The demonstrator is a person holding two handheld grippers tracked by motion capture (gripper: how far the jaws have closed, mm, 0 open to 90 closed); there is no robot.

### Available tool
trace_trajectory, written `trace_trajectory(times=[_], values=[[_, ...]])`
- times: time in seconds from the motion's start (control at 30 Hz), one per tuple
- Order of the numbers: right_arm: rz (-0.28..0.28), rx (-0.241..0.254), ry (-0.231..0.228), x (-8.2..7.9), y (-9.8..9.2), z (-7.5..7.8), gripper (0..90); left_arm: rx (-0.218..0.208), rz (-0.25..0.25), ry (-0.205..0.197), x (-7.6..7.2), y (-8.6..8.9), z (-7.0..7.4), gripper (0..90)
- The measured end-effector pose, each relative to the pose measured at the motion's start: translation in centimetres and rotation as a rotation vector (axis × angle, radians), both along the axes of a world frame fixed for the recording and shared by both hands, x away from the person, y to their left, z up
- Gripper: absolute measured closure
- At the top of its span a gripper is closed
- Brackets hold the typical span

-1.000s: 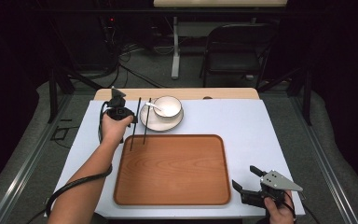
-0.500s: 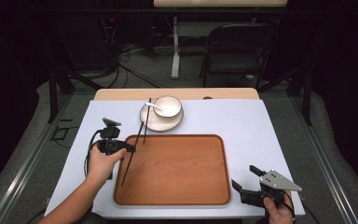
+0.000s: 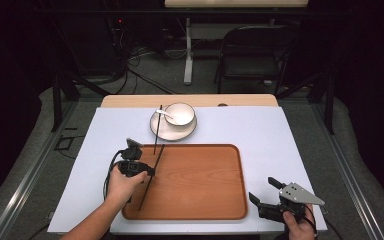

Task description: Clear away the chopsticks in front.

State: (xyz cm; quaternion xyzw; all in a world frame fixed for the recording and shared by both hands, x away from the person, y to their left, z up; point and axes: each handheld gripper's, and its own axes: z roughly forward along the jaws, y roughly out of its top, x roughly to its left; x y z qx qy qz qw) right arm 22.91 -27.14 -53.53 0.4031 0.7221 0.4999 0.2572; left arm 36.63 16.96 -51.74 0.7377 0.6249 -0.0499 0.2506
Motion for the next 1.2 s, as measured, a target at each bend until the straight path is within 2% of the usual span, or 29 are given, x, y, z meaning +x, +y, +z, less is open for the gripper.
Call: trace_trajectory(times=[0.07, 0.43, 1.2], values=[[0.001, 0.001, -0.001, 0.01, -0.02, 0.0, 14.6, 0.014, -0.007, 0.004, 0.05, -0.11, -0.17, 85.9], [0.0, -0.003, -0.005, -0.03, -0.02, 0.02, 14.6, 0.026, 0.013, 0.016, 0.24, 0.18, -0.33, 85.8], [0.001, -0.002, -0.007, -0.06, 0.03, 0.01, 14.6, 0.016, 0.024, 0.026, 0.28, 0.25, -0.51, 84.8]])
